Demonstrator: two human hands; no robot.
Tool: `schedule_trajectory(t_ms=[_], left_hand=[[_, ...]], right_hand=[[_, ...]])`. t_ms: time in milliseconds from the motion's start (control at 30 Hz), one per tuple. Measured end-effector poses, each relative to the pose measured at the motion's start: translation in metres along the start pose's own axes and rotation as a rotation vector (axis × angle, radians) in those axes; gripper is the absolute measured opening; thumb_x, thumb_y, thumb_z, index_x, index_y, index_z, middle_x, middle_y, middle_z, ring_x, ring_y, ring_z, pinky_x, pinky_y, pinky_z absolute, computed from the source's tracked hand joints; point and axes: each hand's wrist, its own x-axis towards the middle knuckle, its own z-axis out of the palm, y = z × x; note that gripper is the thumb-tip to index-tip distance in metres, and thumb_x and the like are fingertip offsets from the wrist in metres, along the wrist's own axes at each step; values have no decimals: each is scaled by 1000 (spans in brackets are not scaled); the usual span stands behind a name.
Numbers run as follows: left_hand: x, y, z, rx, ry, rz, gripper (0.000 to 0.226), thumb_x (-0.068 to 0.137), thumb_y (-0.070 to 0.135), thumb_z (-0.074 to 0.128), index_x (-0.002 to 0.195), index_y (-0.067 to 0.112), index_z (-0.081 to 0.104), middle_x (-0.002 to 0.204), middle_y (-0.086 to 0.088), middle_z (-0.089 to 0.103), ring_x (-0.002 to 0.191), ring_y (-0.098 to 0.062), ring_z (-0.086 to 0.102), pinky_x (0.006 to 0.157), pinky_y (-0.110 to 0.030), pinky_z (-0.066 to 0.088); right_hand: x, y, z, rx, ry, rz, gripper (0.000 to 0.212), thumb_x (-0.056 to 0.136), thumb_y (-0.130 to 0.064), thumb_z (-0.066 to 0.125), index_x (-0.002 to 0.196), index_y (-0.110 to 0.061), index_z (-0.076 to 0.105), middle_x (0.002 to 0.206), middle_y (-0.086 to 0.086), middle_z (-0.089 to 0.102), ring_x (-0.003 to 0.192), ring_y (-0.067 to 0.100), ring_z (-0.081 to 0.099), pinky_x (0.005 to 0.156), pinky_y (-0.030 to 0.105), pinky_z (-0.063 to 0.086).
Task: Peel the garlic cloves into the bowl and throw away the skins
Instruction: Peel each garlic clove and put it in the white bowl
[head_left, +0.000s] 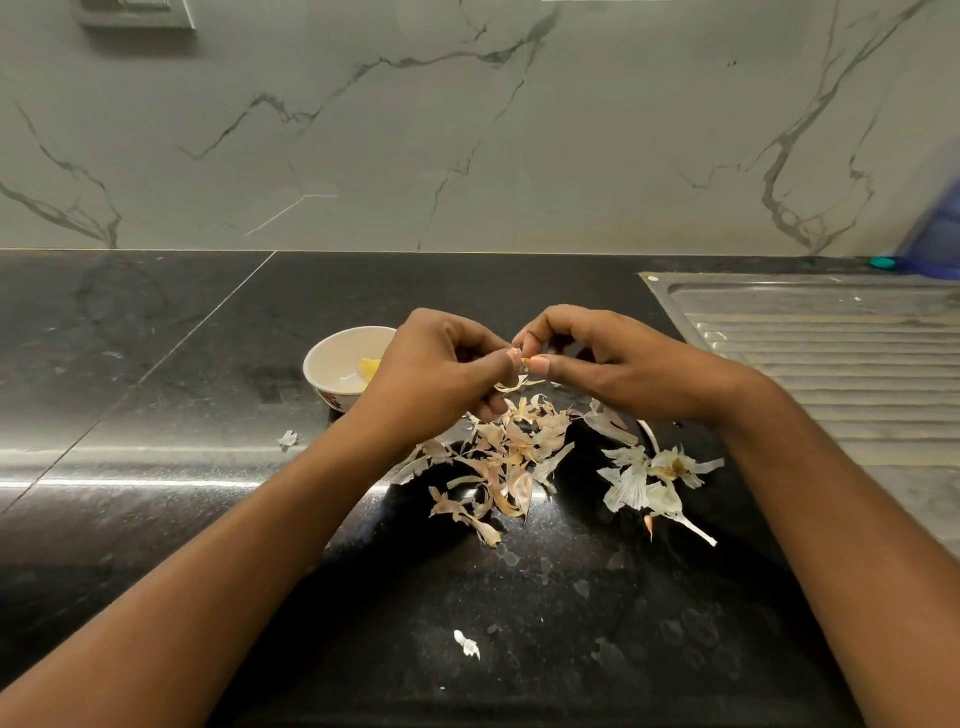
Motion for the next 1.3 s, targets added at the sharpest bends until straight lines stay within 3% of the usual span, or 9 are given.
schedule_trajectory(t_ms=[133, 267, 433, 633, 967, 1300], left_hand=[[-1, 4, -4, -228, -32, -100, 13, 98, 6, 72, 100, -5, 76, 87, -22, 77, 73, -29, 76, 65, -29, 64], [0, 6, -6, -291, -54, -178, 12, 97, 4, 70, 99, -7, 76, 88, -25, 77, 73, -28, 76, 66, -28, 65], [1, 6, -7, -352, -94, -243, 14, 97, 3, 70, 103, -9, 75, 92, -28, 77, 77, -30, 76, 68, -28, 66], [0, 10, -5, -459, -81, -275, 17, 94, 3, 73, 104, -11, 74, 92, -27, 77, 73, -26, 76, 67, -26, 66], [-4, 15, 1, -531, 11, -259, 9, 94, -6, 67, 91, -11, 73, 78, -23, 72, 60, -21, 71, 57, -21, 61], [-5, 20, 3, -681, 29, -354, 24, 94, -8, 59, 77, -4, 74, 72, -17, 68, 55, -18, 67, 54, -18, 59]], right_hand=[[-1, -3, 1, 61, 43, -31, 9, 105, -22, 68, 113, -24, 69, 96, -10, 74, 86, 6, 69, 76, 24, 56], [0, 0, -1, 114, 145, -74, 13, 98, -18, 77, 111, -19, 75, 97, -3, 78, 91, 13, 76, 83, 29, 62], [-1, 0, -2, 42, 217, -133, 18, 96, -15, 80, 114, -16, 82, 100, -8, 82, 96, 9, 78, 89, 26, 63], [-2, -4, -1, 45, 237, -153, 15, 95, -12, 80, 110, -14, 82, 96, -6, 81, 91, 11, 78, 82, 23, 62], [-1, -7, 3, 93, 284, -180, 15, 95, -10, 80, 110, -9, 82, 99, -2, 82, 93, 14, 79, 88, 35, 66], [1, -6, 7, 114, 329, -219, 16, 94, -7, 80, 110, -8, 83, 101, -2, 83, 95, 12, 79, 89, 31, 64]])
